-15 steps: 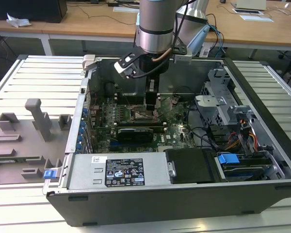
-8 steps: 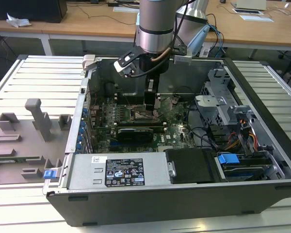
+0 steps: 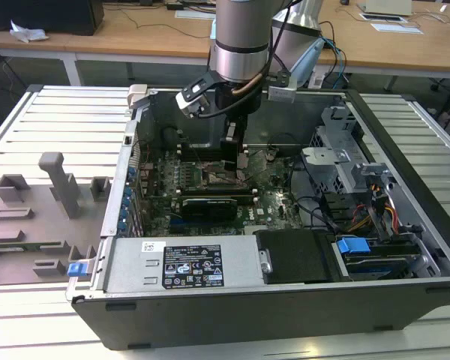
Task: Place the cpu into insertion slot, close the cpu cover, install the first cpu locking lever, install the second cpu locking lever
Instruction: 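Place the cpu into insertion slot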
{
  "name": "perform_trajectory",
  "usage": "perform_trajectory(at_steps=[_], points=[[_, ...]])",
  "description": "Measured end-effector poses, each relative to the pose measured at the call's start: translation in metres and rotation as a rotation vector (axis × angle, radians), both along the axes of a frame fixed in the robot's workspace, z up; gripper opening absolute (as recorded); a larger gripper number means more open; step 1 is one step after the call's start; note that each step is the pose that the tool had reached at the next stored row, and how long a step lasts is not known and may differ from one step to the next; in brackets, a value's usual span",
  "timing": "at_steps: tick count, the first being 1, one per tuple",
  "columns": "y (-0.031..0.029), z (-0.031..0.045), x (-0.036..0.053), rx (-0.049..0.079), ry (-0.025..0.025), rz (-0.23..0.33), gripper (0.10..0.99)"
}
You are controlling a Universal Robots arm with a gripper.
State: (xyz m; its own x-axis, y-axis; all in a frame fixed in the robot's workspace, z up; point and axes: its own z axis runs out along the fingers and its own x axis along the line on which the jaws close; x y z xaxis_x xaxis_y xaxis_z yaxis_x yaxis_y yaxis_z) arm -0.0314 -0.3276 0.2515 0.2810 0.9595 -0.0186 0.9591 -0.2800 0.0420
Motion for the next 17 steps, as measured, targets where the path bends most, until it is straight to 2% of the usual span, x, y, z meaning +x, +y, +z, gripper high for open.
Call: perform_trajectory(at_steps=[2,4,7,10,12,17], points=[[0.0,0.0,0.0,0.0,0.0001,0.068,0.545],[0.0,-0.0002,0.0,0.0,0.0,0.106,0.545],[0.0,-0.0005,0.0,0.0,0.0,0.229,0.545],[0.0,-0.0008,0.0,0.0,0.0,0.3,0.545],[0.0,-0.0008,0.0,0.0,0.0001,0.368,0.545],[0.0,-0.0012,-0.0021,0.0,-0.0002,0.376,0.545]])
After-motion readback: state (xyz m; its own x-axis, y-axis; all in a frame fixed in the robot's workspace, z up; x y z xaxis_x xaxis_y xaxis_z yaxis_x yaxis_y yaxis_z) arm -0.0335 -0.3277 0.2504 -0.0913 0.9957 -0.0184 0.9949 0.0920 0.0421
